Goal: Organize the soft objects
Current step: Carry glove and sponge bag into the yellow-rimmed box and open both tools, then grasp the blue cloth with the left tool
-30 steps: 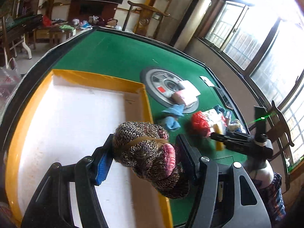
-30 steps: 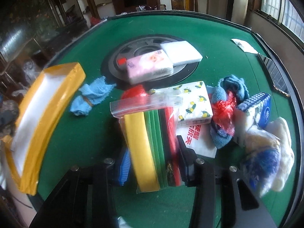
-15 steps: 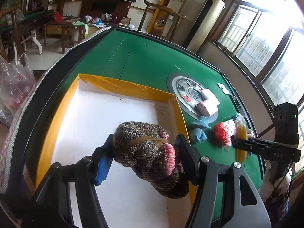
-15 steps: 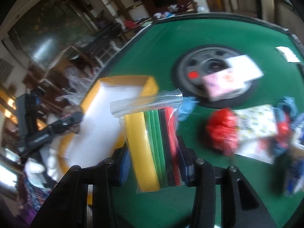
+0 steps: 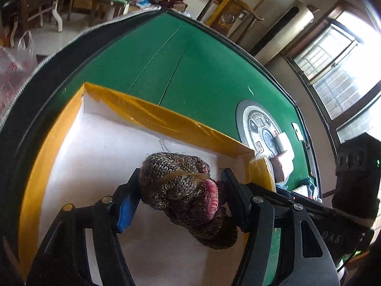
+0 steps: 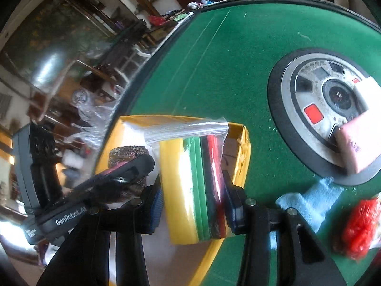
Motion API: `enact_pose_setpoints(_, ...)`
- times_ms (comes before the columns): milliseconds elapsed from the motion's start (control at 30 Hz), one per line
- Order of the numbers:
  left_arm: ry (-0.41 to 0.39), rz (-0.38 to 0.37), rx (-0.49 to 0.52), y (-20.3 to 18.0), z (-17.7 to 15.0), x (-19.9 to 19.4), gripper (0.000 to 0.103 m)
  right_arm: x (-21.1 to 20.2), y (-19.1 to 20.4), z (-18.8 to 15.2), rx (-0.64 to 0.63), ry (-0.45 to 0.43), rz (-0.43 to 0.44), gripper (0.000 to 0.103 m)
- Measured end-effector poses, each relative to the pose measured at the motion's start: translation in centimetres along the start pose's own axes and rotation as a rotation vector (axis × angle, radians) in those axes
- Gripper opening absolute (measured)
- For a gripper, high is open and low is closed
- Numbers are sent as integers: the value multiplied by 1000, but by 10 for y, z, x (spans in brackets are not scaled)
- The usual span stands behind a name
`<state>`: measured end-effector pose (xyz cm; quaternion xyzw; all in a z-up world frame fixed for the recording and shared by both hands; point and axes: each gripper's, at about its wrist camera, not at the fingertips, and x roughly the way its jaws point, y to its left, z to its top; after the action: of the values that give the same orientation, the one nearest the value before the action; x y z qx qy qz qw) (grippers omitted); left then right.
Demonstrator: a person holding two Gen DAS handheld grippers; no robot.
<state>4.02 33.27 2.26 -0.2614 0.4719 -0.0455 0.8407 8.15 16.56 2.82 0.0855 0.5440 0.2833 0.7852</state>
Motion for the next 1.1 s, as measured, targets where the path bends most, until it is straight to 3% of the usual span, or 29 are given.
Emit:
enact_pose_setpoints(200, 11, -9, -59, 10, 2, 1, 68, 6, 10, 5, -45, -19, -78, 41)
enact_pose_setpoints(367, -25, 26, -96, 16, 3, -11, 70, 12, 21, 13, -58, -61, -99, 55)
enact_pose_setpoints(767, -246, 360, 160, -41, -27, -52, 72, -72, 18, -19, -192, -270, -212, 64)
enact_pose_setpoints(900, -314, 412, 235, -66, -46, -65, 72, -105, 0, -38, -210, -337, -266, 69)
enact_pose_setpoints(1100, -344, 441, 339, -111, -65, -65, 73, -147, -45, -62, -150, -413, -313, 71)
